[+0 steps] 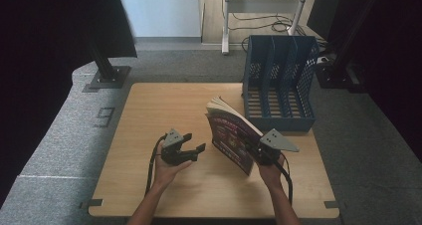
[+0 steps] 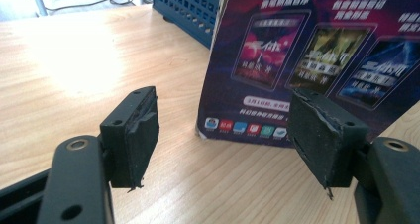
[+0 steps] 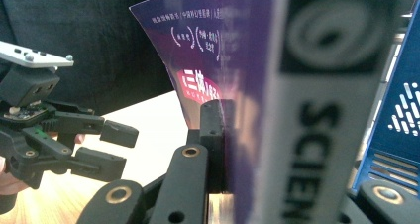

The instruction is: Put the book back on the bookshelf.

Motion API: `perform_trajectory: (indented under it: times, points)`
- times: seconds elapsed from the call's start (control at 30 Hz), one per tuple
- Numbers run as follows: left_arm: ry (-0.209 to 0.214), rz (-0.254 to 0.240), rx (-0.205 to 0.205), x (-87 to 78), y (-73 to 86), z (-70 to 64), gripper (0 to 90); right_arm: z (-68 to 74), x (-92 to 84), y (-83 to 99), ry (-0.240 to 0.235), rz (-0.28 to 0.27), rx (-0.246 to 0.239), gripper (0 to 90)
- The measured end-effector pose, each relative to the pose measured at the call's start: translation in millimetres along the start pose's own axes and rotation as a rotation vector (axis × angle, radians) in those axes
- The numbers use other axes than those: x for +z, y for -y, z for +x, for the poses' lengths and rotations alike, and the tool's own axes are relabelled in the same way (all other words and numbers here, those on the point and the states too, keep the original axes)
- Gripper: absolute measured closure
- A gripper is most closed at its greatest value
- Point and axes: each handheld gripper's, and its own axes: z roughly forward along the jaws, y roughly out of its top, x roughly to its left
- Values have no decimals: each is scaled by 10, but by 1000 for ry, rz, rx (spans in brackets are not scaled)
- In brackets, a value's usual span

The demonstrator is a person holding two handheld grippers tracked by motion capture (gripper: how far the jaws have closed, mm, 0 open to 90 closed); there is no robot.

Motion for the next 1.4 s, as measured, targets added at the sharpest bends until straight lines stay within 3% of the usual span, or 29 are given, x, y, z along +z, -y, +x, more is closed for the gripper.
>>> perform_trajectory:
  times: [0.23,0.47,0.67,0.87,1.4]
  points:
    - [-8,28,-18,14,137,47,290,8,3,-3,6,1,1,813]
    - [-10,71,-20,43,255,45,285,8,11,-7,19,-1,31,814]
    - [-36,86,-18,29,318,111,289,63,7,-28,19,-9,28,815]
    - [-37,87,-38,23,346,154,291,78,-36,-102,12,-44,34,815]
    - [-40,86,-49,-15,364,155,292,2,-68,-271,54,-50,25,815]
